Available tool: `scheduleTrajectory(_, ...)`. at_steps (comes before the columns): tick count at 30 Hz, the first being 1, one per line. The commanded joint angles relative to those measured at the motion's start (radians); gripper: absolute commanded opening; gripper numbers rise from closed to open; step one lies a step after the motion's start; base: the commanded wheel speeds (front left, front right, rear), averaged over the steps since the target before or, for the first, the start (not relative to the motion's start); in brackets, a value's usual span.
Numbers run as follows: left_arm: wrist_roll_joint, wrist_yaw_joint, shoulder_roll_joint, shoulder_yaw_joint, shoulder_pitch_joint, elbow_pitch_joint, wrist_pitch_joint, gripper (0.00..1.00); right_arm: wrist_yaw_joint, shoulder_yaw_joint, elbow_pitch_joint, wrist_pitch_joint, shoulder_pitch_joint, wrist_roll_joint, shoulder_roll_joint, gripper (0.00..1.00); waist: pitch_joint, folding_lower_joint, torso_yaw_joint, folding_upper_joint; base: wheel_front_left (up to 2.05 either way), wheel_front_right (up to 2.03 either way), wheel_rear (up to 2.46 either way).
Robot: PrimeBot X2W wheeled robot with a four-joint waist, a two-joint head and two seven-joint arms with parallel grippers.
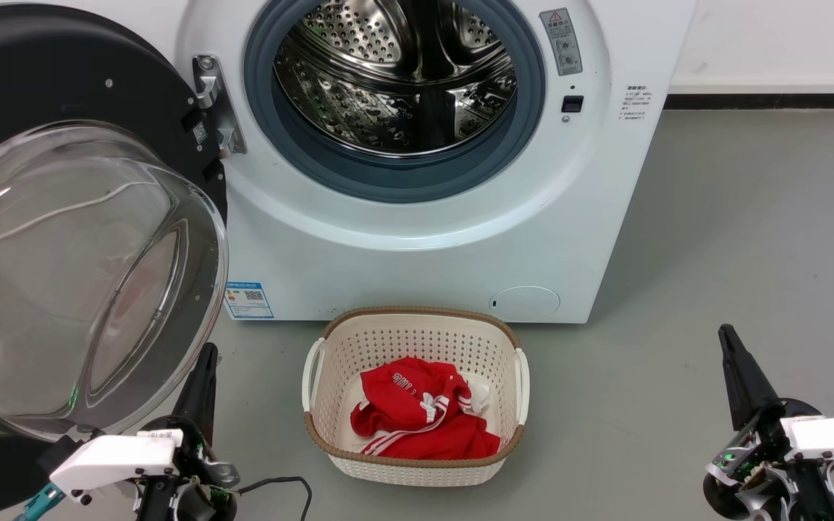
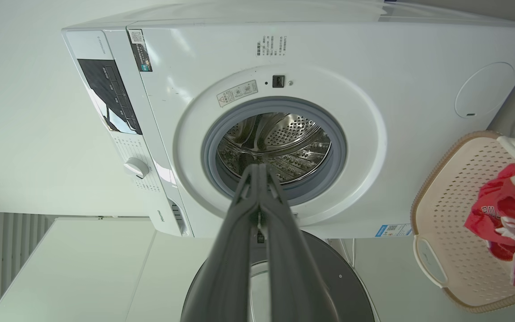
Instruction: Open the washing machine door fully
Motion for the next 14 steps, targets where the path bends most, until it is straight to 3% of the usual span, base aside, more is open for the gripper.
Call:
scheduleTrajectory(1,-0.001,-0.002,0.001,0.003,-0.009,0.001,0.003,0.0,0.0,-0.003,0.001,0.002,-0.013,-0.001,0.002,0.0,0.0,0.0,0.0,0.0,0.0,0.0,0.0)
scheduleTrajectory(14,-0.001,-0.002,0.0,0.003,-0.009,0.001,0.003,0.0,0.0,-0.006,0.001,0.006,-0.012,-0.004,0.004,0.0,0.0,0.0,0.0,0.0,0.0,0.0,0.0)
